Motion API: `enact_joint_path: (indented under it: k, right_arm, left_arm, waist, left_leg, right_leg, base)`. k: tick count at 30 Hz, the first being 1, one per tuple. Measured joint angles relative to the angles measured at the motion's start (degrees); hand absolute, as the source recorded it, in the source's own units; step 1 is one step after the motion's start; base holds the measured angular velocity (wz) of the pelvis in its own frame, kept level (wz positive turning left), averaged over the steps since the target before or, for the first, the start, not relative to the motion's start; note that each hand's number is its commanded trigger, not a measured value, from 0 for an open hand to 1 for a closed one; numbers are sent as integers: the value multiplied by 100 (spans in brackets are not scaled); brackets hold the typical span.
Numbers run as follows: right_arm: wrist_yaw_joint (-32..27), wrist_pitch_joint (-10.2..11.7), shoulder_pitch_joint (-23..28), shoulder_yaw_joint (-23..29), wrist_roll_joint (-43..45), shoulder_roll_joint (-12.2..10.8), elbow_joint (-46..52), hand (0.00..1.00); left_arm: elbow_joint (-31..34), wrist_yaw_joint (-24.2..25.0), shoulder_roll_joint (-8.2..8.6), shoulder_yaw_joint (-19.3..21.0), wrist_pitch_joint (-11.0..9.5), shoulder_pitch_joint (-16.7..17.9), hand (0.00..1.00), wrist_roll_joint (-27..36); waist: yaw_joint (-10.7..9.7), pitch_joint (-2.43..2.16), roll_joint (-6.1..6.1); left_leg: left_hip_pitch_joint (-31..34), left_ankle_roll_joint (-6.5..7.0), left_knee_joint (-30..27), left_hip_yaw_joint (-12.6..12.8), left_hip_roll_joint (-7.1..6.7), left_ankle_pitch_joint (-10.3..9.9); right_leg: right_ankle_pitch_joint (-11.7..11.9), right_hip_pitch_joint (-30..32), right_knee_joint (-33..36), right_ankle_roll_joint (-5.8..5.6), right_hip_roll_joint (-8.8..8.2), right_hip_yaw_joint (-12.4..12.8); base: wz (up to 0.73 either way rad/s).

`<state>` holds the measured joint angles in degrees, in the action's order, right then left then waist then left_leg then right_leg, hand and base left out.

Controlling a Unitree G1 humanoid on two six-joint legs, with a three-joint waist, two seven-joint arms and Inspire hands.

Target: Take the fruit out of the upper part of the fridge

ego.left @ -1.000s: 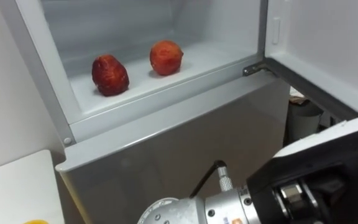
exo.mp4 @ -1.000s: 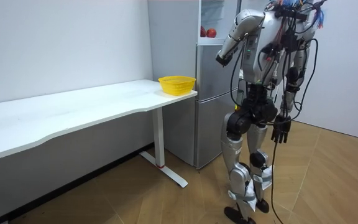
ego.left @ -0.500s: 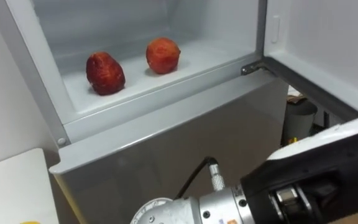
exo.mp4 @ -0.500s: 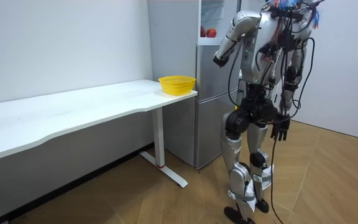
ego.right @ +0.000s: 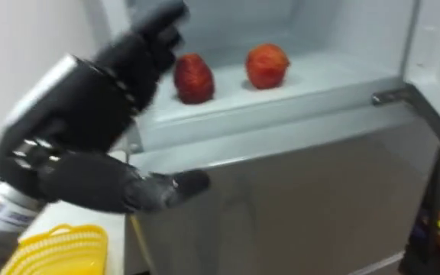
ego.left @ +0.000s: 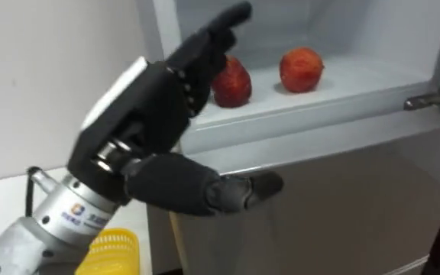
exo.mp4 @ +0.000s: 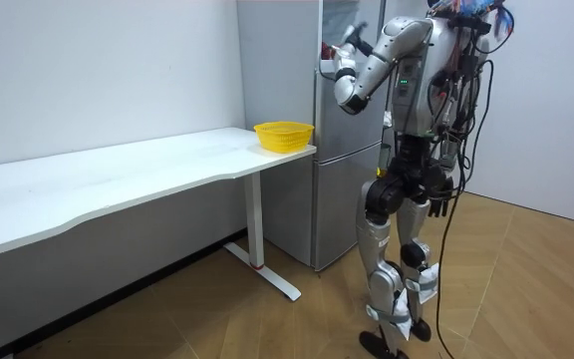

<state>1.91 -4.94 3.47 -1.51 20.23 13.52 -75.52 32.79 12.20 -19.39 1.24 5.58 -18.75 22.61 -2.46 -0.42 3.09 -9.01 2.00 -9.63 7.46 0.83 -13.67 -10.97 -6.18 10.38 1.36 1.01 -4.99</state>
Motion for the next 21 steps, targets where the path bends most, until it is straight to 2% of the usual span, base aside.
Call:
enact_joint_path:
  k: [6,9,12,14,15,16,17,21]
  right_arm:
    - [-94,77,229,78,63,-10,-11,0]
    - [-152,100,371,302,84,-23,0,0]
    - [-171,124,496,392,84,-23,8,0]
    - [-182,123,543,406,84,-14,8,0]
    - [-195,124,548,411,85,-14,9,0]
    - [-219,131,562,434,84,-20,9,0]
    - [-232,138,581,504,81,-26,9,0]
    - [-361,221,587,568,85,-27,21,0]
  left_arm:
    - [160,-924,-38,608,-317,93,0,-560]
    - [223,-1205,-52,1035,-386,95,0,-655]
    - [259,-1529,-57,1424,-623,150,0,-652]
    - [251,-1711,-74,1623,-844,436,0,-661]
    - [251,-1766,-74,1679,-885,567,0,-684]
    - [250,-1902,-75,1794,-939,864,0,-726]
    - [239,-2044,-75,1912,-942,1162,0,-764]
    - [187,-2500,-73,2373,-945,1633,0,-800]
  waist:
    - [89,-16,70]
    - [131,12,82]
    - [229,19,83]
    - [338,27,71]
    - [364,27,71]
    - [409,27,72]
    - [443,29,69]
    - [606,61,30]
  left_leg:
    - [-65,0,6,-51,-47,0]
    - [-43,0,6,-153,-62,0]
    - [-16,-6,-2,-163,-68,4]
    - [-43,-12,-13,-162,-68,8]
    - [-45,-12,-16,-170,-68,8]
    - [-47,-12,-23,-192,-67,8]
    - [-48,-12,-29,-214,-69,9]
    - [-44,-14,-31,-257,-73,10]
  right_leg:
    - [0,-158,-80,0,-81,-76]
    - [-5,-156,-75,-5,-92,-163]
    - [-21,-82,-49,5,-98,-157]
    - [-36,-78,-35,9,-99,-129]
    - [-36,-79,-34,9,-97,-126]
    - [-35,-92,-36,9,-90,-119]
    - [-35,-105,-38,8,-87,-124]
    - [-35,-124,-50,8,-82,-169]
  base:
    - [3]
    - [10]
    - [4]
    - [-5]
    - [3]
    - [7]
    - [8]
    - [7]
